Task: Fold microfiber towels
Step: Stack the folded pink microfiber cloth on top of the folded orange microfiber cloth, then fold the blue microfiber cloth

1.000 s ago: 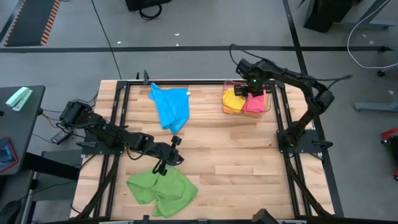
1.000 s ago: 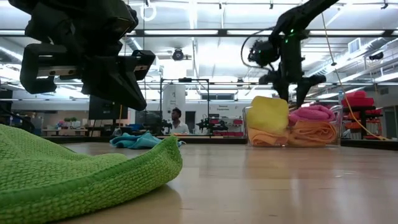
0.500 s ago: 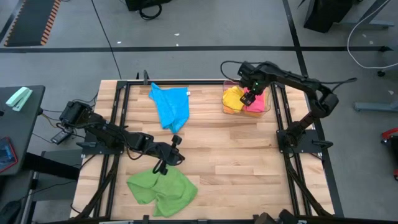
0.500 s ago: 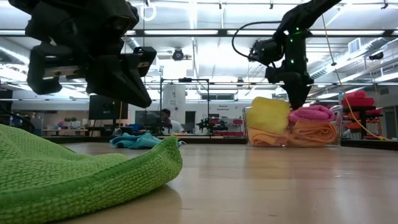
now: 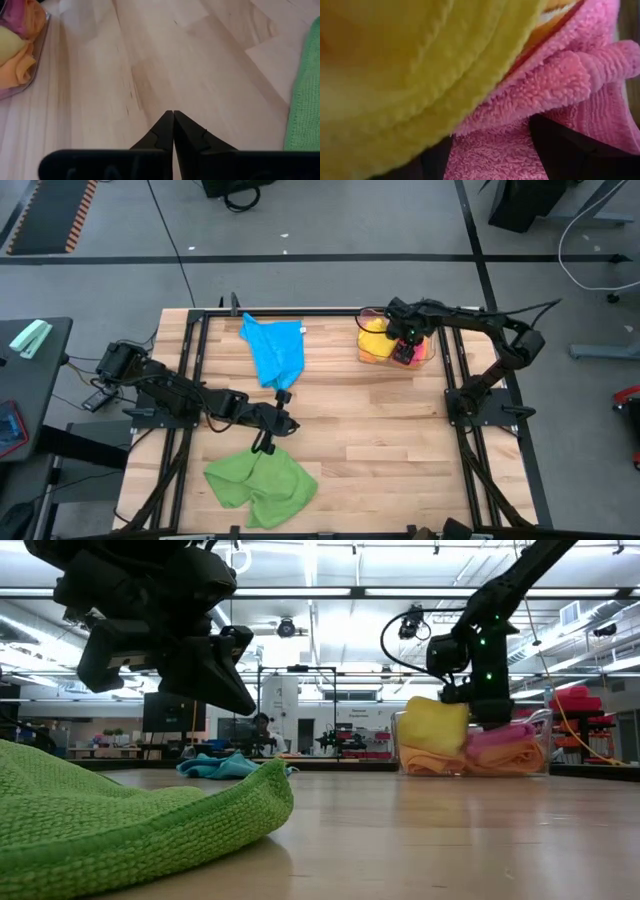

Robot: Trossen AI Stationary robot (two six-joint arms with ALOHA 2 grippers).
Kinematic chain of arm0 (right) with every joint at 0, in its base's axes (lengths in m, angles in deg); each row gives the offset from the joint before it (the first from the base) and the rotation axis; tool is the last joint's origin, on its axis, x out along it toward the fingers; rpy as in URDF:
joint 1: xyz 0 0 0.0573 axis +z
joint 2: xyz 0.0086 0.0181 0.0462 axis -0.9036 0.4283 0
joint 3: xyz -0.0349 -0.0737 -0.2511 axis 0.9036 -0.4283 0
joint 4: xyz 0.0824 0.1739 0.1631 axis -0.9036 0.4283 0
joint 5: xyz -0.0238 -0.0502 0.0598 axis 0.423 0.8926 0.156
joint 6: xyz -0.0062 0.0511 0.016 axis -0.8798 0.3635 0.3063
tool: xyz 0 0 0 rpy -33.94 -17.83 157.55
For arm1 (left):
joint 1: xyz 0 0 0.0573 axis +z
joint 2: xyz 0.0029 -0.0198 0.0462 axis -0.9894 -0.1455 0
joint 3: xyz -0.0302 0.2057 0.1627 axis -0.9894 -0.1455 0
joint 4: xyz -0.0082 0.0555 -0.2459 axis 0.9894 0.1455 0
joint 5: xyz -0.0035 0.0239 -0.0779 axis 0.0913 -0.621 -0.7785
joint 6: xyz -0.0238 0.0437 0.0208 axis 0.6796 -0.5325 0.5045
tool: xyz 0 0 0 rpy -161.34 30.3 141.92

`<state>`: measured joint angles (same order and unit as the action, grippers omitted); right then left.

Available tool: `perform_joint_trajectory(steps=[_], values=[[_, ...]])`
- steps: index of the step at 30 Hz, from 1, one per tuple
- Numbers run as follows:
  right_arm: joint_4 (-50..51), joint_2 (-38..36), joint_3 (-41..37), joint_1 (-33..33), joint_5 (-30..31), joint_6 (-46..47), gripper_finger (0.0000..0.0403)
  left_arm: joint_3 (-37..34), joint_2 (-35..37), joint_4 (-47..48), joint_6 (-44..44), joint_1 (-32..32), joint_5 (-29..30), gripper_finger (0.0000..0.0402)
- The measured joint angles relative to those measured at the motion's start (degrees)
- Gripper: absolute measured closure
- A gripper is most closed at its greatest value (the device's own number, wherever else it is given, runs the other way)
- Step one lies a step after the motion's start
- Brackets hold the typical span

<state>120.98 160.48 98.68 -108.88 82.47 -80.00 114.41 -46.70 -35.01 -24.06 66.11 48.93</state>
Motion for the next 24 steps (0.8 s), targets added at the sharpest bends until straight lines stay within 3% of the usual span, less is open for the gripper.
perform_joint_trajectory(steps=[11,20,24], values=[[13.25,-2.12,12.37,0.49,1.77,3.04,0.0136,0.00,0.00,0.02,0.06,-0.07,-0.02,0.0390],[3.48,-6.33,13.98,3.45,4.47,8.19,0.0136,0.00,0.00,-0.30,-0.05,1.23,0.16,0.0373],[-4.26,-6.43,13.91,4.64,4.49,13.04,0.0136,0.00,0.00,-0.31,-0.26,3.40,7.95,0.0371]])
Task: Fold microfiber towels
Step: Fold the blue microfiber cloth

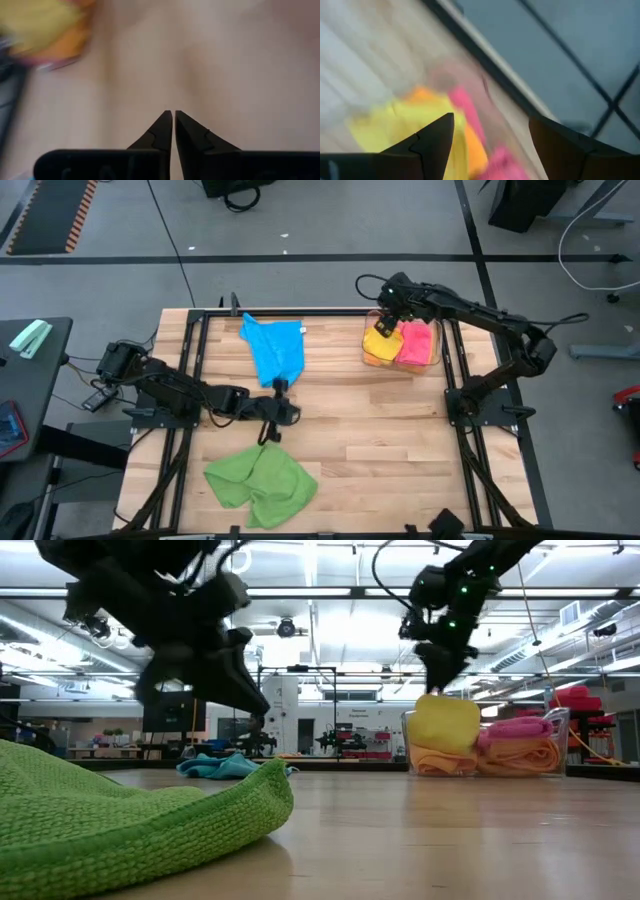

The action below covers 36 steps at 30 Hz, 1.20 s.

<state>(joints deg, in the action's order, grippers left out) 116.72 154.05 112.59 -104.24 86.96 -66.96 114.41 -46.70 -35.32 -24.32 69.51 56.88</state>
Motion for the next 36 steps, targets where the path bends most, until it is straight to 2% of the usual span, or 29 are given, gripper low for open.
perform_joint_trajectory(steps=[4,9,12,16,18,20,24,26,30,33,36], values=[[-11.60,0.96,-0.01,1.41,-0.34,-2.37,0.0136,0.00,0.00,-0.04,-4.23,3.98,9.84,0.0379],[-25.87,2.40,-0.01,3.16,-1.99,-4.70,0.0136,0.00,0.00,-0.02,-10.77,10.35,10.96,0.0391],[-31.04,2.50,-0.03,4.43,-10.36,-5.17,0.0136,0.00,-0.02,-0.97,-13.66,13.96,10.94,0.0391],[-34.74,2.50,-0.03,7.45,-20.02,-7.68,0.0136,0.04,0.20,0.26,-11.66,16.77,10.94,0.0379],[-36.23,2.89,-0.68,9.75,-23.43,-9.01,0.0136,0.02,0.93,1.78,-11.75,17.21,9.00,0.0375],[-36.92,3.00,-2.63,12.27,-26.25,-9.53,0.0136,0.03,1.64,3.62,-11.56,17.23,3.33,0.0374],[-44.13,3.05,-8.17,18.18,-27.12,-6.94,0.0136,0.09,2.03,3.92,-7.72,17.32,-9.56,0.0383],[-50.33,3.09,-10.91,20.79,-27.10,-5.84,0.0136,0.03,2.03,4.82,-3.55,17.20,-13.44,0.0388],[-61.84,3.07,-15.85,25.73,-25.24,-2.61,0.0136,0.02,2.03,6.01,6.98,16.51,-16.02,0.0391],[-62.97,3.06,-17.05,28.50,-24.88,-1.35,0.0136,0.02,2.03,6.66,15.23,15.59,-16.19,0.0381],[-62.61,3.04,-18.79,30.81,-22.98,-1.50,0.0136,0.69,2.03,8.11,19.91,14.18,-16.19,0.0369]])
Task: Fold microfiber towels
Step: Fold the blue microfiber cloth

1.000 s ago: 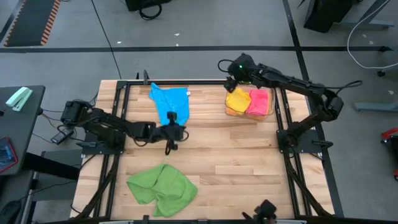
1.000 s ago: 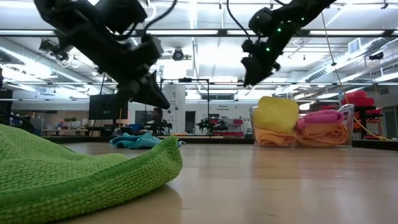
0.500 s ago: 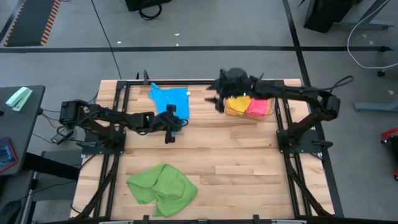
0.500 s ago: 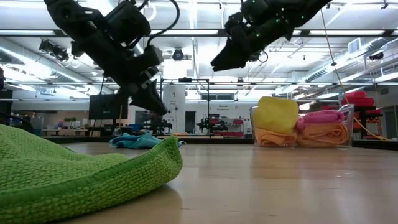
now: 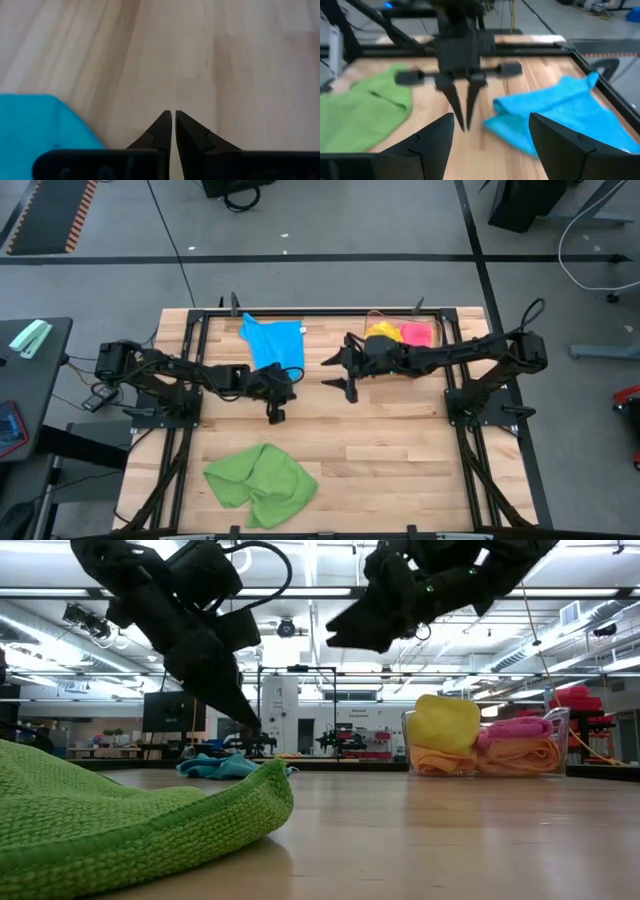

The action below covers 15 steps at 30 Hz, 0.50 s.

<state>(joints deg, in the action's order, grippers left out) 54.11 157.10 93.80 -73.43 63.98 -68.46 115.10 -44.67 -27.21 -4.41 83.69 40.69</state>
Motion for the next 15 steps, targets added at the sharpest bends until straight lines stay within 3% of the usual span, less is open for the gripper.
perform_joint_trajectory(steps=[5,15], values=[[-0.95,0.00,-3.89,3.63,6.73,0.07,0.0136,0.67,0.00,3.28,6.47,-2.10,0.41,0.0357],[-13.06,0.00,-11.55,9.20,7.51,0.17,0.0136,0.71,0.00,9.77,19.11,-2.11,2.47,0.0316]])
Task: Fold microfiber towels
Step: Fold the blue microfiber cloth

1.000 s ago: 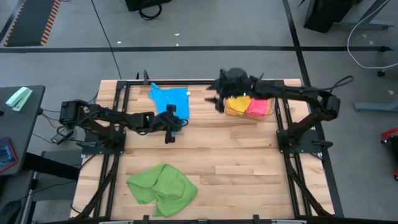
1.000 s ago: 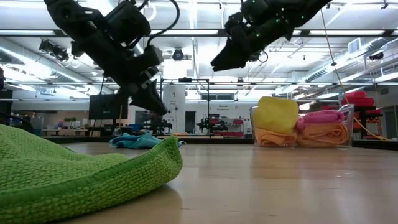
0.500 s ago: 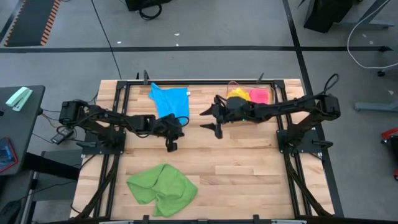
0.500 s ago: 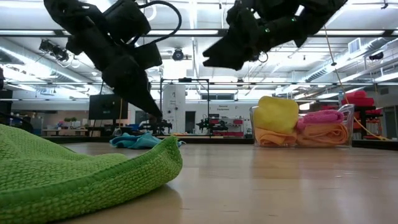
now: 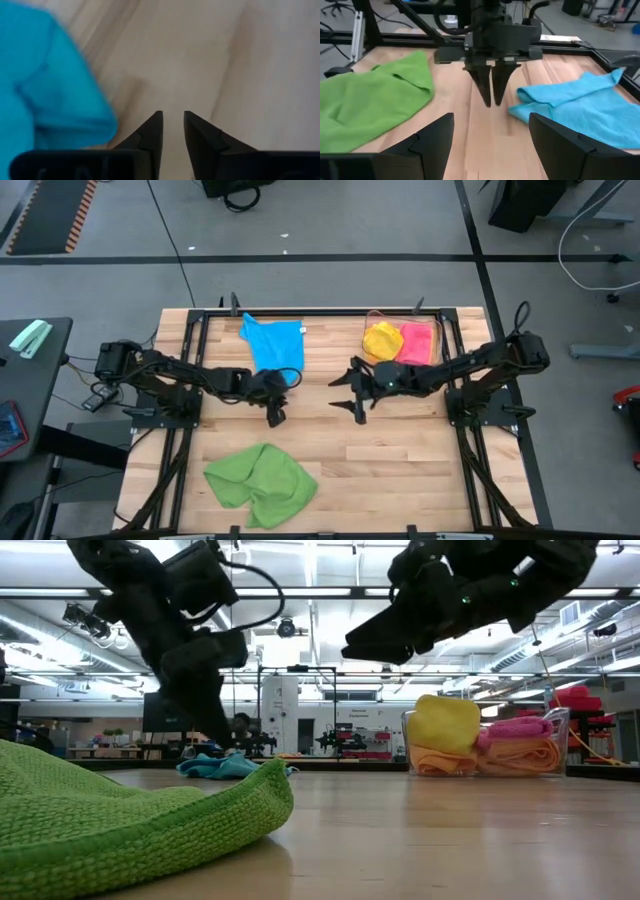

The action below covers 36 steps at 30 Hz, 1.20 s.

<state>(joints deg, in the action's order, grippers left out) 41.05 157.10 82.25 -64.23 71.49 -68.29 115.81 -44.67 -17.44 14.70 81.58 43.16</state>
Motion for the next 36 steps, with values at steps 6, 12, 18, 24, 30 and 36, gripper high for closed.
perform_joint_trajectory(steps=[6,12,18,24,30,36], values=[[-0.92,0.00,-1.90,2.34,-0.07,-2.69,0.0136,0.82,0.00,7.13,3.88,-0.02,0.39,0.0284],[-0.97,0.00,-2.85,2.75,0.07,-3.25,0.0136,5.54,0.00,19.81,6.82,1.39,1.22,0.0253],[-0.95,0.00,-3.26,1.94,0.04,-4.30,0.0136,8.41,0.00,28.09,7.05,4.33,1.27,0.0226],[-0.83,0.00,-3.26,1.29,0.07,-4.72,0.0136,8.57,0.00,30.29,-1.26,7.00,1.26,0.0224],[-0.36,0.00,-3.26,1.06,0.02,-4.73,0.0136,7.67,-0.75,27.04,-12.03,10.02,2.09,0.0242],[-0.02,0.00,-3.25,0.78,0.02,-4.73,0.0136,6.39,-2.29,20.68,-17.44,12.36,6.69,0.0262]])
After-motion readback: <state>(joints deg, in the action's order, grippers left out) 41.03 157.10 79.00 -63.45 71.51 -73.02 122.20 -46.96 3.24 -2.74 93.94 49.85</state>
